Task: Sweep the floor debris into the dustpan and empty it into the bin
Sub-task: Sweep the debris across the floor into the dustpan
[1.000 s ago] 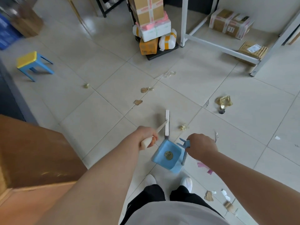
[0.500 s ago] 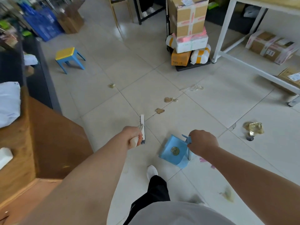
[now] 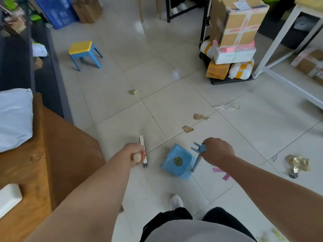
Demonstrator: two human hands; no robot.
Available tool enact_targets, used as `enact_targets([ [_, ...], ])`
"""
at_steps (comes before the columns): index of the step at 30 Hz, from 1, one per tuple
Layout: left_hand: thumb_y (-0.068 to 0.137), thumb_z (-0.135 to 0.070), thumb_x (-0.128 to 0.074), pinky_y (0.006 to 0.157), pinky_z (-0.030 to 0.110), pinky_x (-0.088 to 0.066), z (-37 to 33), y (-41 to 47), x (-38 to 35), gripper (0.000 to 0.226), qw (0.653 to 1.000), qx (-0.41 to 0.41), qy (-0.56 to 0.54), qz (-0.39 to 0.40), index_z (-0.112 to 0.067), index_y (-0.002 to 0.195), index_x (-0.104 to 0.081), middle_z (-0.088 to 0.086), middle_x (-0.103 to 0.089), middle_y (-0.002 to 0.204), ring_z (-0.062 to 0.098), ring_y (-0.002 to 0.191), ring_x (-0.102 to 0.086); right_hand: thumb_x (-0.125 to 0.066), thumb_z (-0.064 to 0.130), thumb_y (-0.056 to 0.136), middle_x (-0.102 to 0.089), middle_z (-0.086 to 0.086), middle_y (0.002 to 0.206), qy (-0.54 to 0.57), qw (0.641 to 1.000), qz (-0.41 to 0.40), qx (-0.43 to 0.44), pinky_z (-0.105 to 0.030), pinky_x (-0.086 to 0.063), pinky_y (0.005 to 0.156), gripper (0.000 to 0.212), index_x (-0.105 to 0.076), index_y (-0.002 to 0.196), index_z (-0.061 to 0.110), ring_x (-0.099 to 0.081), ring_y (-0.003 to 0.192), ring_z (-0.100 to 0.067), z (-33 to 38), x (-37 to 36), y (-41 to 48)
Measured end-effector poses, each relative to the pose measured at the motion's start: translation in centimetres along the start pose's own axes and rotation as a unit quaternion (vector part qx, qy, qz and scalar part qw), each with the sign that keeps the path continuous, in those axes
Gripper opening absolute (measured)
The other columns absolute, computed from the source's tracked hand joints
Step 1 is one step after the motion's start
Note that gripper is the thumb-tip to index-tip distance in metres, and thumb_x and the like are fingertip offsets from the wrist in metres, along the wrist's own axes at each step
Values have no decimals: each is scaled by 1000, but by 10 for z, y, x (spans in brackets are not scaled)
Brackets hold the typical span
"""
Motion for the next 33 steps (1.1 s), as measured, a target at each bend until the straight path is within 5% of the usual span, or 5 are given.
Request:
enact_targets([
  [4, 77, 17, -49, 47, 21, -43, -12, 21, 9, 21, 999, 4, 39, 7, 0, 65, -49, 13, -54, 69, 23, 52, -48, -60, 29, 83, -65, 6, 84, -8, 1000, -4, 17, -26, -50, 64, 11, -69, 88, 25, -63, 79, -16, 24, 13, 29],
  [14, 93, 5, -48, 31, 12, -41, -98, 70, -5, 11, 998, 37, -36, 37, 2, 83, -50, 14, -52, 78, 9, 26, -45, -60, 24, 84, -67, 2, 88, -19, 999, -7, 26, -26, -45, 65, 14, -68, 96, 21, -63, 83, -21, 63, 54, 126],
  [19, 93, 5, -45, 35, 11, -41, -178, 95, -15, 12, 1000, 9, 1, 6, -3, 89, -52, 14, -55, 77, 10, 36, -47, -61, 26, 86, -67, 1, 97, -18, 999, 14, 34, -27, -49, 73, 19, -67, 104, 22, -65, 93, -22, 78, 76, 186],
  [27, 91, 5, -50, 34, 13, -43, -268, 139, 9, 9, 1000, 2, -13, -26, -1, 97, -54, 16, -57, 79, 12, 30, -50, -59, 22, 83, -66, 0, 86, -17, 999, 24, 36, -27, -47, 65, 14, -67, 94, 20, -63, 81, -23, 112, 125, 271],
  [33, 87, 11, -47, 45, 19, -42, -327, 179, 30, 34, 999, -20, 17, -26, 0, 58, -60, 15, -56, 68, 16, 38, -48, -61, 26, 85, -67, 0, 88, -12, 1000, 17, 22, -27, -46, 64, 14, -68, 97, 21, -61, 79, -22, 144, 138, 329],
])
Point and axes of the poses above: each hand's wrist, its own y-axis towards the middle knuckle, its own x-axis out of the back of the hand, z = x × y, the point moved 9 cm from there along y, towards the middle knuckle
